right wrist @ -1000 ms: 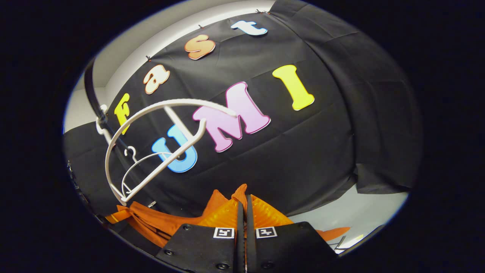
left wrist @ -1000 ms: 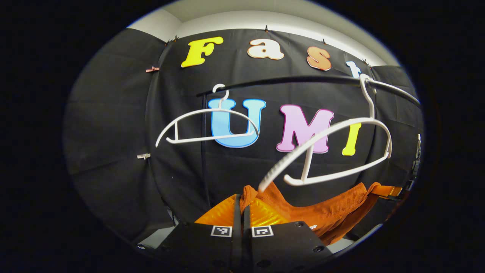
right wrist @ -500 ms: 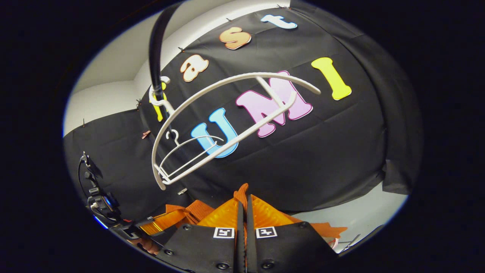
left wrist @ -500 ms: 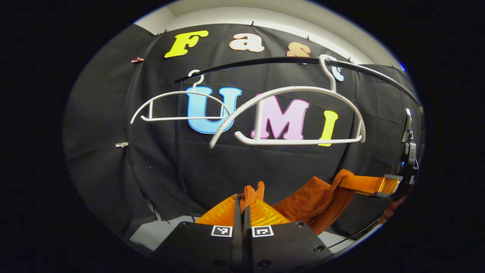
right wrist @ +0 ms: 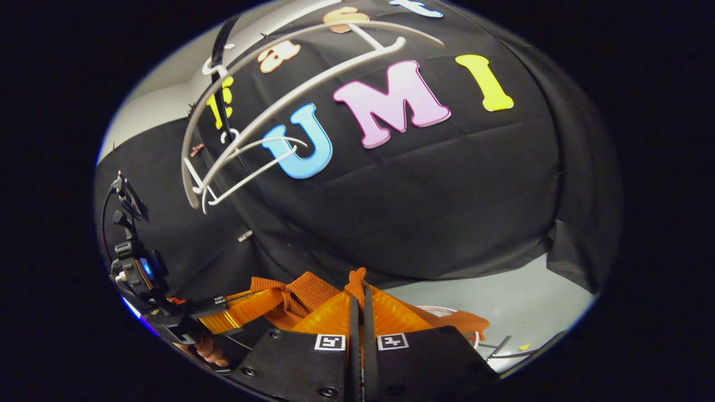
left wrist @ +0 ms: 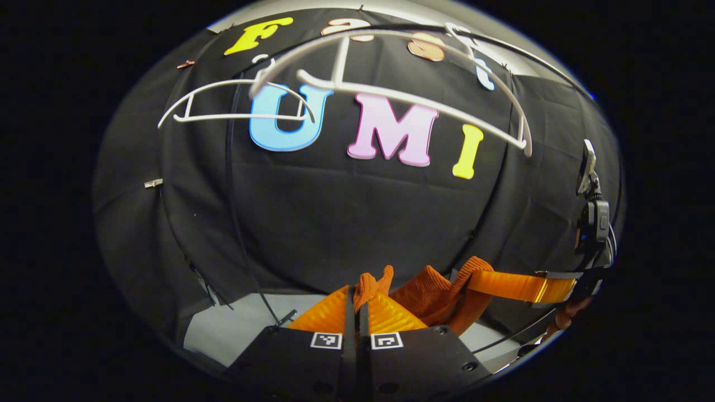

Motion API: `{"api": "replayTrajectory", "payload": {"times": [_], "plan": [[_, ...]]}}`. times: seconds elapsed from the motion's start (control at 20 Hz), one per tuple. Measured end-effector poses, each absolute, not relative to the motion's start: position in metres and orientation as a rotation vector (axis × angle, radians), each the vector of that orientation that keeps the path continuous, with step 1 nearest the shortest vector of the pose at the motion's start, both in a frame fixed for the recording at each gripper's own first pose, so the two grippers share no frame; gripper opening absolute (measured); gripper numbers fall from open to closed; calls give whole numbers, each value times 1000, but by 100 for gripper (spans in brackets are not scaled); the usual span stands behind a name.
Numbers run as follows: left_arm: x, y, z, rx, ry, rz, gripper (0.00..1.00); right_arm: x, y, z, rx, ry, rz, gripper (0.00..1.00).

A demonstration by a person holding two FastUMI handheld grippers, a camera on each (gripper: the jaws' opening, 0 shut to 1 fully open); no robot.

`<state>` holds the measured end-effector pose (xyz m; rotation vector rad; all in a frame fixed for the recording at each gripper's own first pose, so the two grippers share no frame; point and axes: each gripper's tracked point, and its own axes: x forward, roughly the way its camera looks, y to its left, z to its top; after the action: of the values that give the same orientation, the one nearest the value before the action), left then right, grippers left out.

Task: Grasp the clothes on the hanger with both hands and then place them into the laundry hamper below.

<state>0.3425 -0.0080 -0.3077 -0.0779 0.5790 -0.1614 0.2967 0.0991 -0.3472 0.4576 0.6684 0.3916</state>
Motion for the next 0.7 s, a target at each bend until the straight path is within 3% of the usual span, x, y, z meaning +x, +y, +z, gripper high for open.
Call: {"api": "replayTrajectory", "payload": {"times": [0.55,0.6,0.7], "plan": [[309,-4,-468,-39,913,-106,7,250,110,-499,215,975,378,7],[308,-4,-482,-34,933,-105,6,245,107,-506,188,1000,364,25],[298,6,-496,4,972,-76,52,237,97,-519,133,1022,338,61]]}}
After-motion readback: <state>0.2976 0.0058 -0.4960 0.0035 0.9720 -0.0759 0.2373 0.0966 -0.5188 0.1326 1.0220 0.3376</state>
